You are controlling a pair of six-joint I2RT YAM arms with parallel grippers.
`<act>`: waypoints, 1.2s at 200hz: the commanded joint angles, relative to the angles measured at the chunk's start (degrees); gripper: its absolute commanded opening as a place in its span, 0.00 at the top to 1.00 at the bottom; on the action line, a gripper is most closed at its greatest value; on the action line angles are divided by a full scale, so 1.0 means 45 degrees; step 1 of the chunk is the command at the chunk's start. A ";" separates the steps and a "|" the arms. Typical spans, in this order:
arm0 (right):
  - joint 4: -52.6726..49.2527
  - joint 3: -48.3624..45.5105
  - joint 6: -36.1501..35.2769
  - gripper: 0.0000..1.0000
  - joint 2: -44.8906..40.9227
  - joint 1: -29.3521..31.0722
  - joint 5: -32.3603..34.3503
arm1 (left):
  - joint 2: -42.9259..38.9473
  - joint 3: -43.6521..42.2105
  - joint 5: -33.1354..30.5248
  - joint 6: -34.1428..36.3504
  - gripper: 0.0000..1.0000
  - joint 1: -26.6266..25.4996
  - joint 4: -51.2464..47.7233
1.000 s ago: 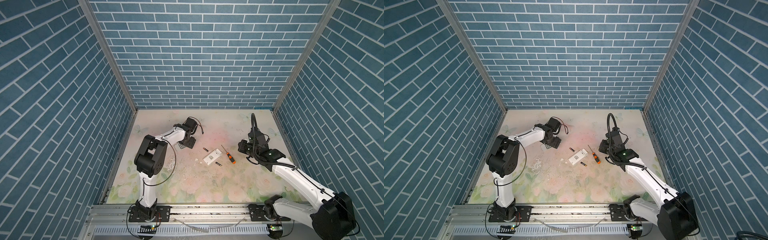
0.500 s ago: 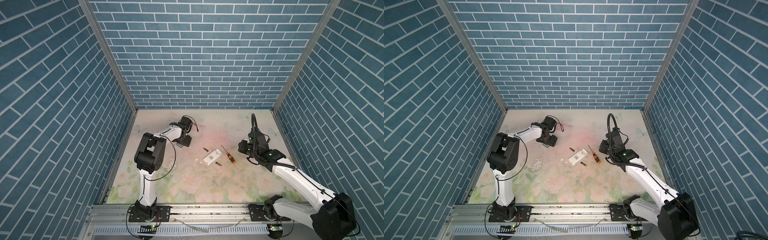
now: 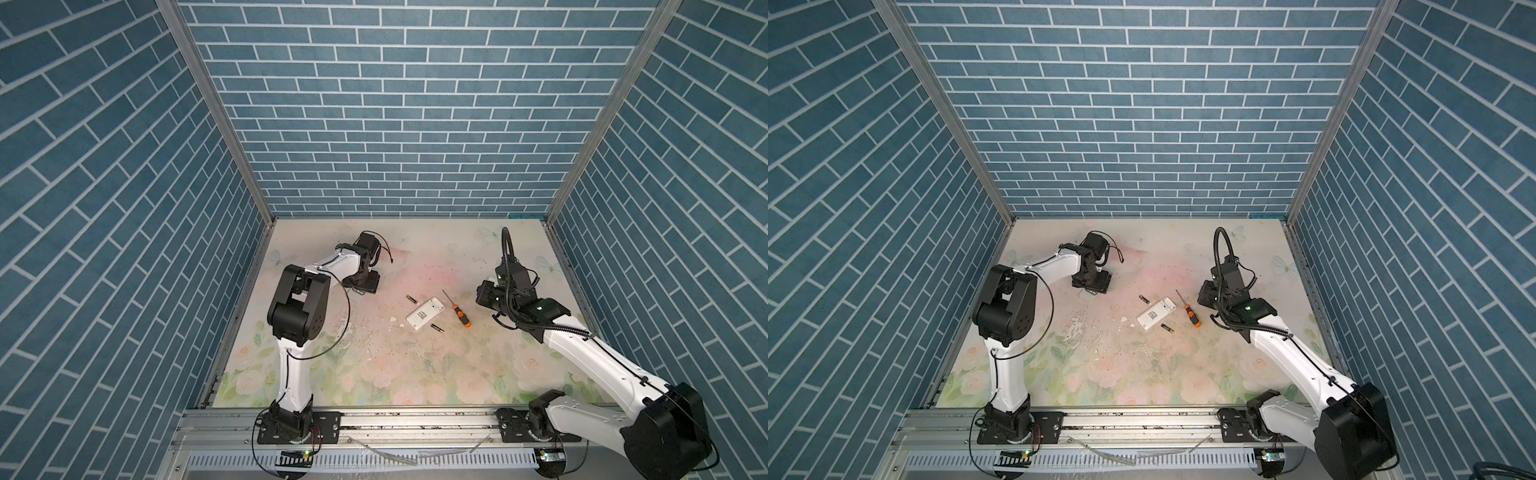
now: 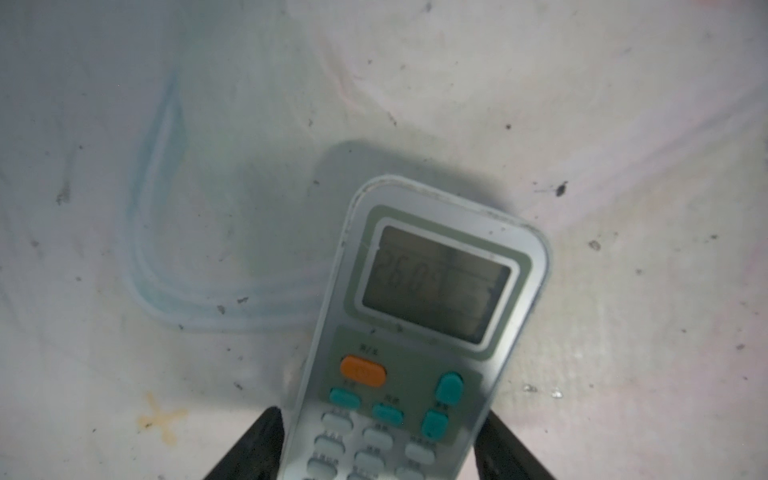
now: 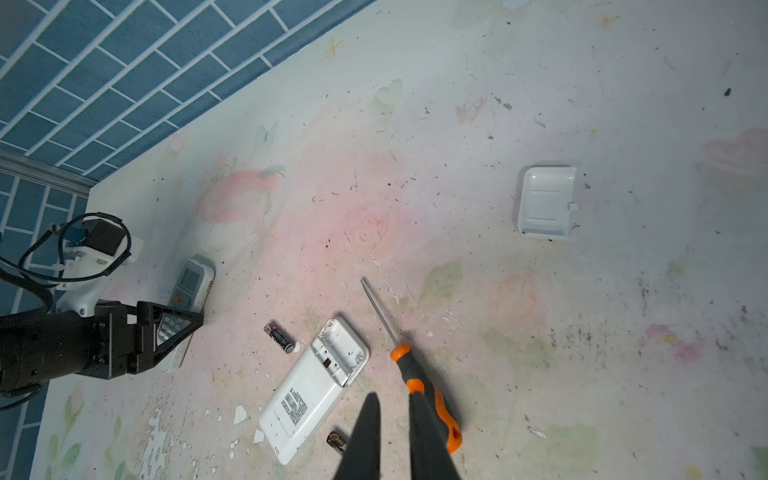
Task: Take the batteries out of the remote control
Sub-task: 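Close the left gripper on the grey-white remote's end, then lift the grey-white remote with the left gripper while the right gripper moves toward it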
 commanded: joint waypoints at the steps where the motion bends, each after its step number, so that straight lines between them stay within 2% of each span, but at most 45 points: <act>1: -0.0237 -0.0306 0.0251 0.84 -0.0384 -0.0018 0.0245 | 0.0715 0.0328 0.0250 0.0027 0.27 0.0178 -0.1203; 21: -0.0258 -0.0431 0.0291 0.85 -0.0524 -0.0016 0.0311 | 0.0969 0.0639 0.0464 0.0101 0.30 0.0257 -0.1517; 40: -0.0303 -0.0434 0.0310 0.85 -0.0548 -0.0018 0.0338 | 0.1084 0.0773 0.0585 0.0101 0.42 0.0298 -0.1655; 66: -0.0311 -0.0384 0.0252 0.85 -0.0463 0.0001 0.0266 | 0.0887 0.0499 0.0624 0.0005 0.51 0.0296 -0.1491; 123: 0.0202 0.0064 -0.0183 0.85 0.0611 0.0335 -0.0540 | -0.0193 -0.0536 0.1174 -0.0834 0.55 0.0294 -0.0737; 151: 0.0732 0.0518 -0.0546 0.84 0.1616 0.0949 -0.0908 | -0.1163 -0.1589 0.2190 -0.1852 0.56 0.0277 0.0314; 166: 0.1356 0.0674 -0.0578 0.79 0.2173 0.1280 -0.1170 | -0.1745 -0.2255 0.2745 -0.2548 0.60 0.0276 0.1046; 208: 0.2874 0.1526 -0.0614 0.64 0.3801 0.2591 -0.1499 | -0.3515 -0.4052 0.4413 -0.4771 0.62 0.0237 0.3299; 240: 0.3957 0.2145 -0.0394 0.63 0.5061 0.3300 -0.1740 | -0.4336 -0.5023 0.5381 -0.6569 0.63 0.0162 0.5044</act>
